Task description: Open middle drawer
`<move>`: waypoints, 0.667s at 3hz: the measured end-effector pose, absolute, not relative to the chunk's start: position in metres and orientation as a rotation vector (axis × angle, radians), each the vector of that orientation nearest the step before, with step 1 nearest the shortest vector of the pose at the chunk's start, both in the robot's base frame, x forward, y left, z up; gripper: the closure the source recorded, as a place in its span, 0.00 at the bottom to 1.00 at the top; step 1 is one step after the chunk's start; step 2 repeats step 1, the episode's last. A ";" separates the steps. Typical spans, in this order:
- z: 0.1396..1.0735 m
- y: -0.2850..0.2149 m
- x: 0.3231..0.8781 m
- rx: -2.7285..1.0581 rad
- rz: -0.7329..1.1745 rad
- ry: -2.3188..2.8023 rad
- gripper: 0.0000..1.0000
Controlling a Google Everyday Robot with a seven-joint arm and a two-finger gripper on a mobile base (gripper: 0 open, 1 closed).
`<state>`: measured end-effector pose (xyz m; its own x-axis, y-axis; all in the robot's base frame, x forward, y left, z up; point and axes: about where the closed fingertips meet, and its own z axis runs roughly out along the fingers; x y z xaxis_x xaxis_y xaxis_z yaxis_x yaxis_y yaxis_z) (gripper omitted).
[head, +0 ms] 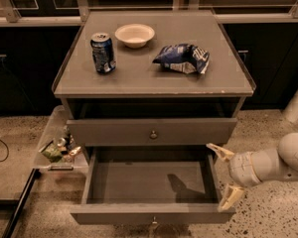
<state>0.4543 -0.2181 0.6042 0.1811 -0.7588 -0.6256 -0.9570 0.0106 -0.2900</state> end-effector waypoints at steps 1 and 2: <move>0.605 -0.218 0.454 -1.791 0.376 1.620 0.00; 0.605 -0.218 0.454 -1.791 0.376 1.620 0.00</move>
Offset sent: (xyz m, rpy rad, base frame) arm 0.0000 0.0000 0.0000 0.0000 0.0000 0.0000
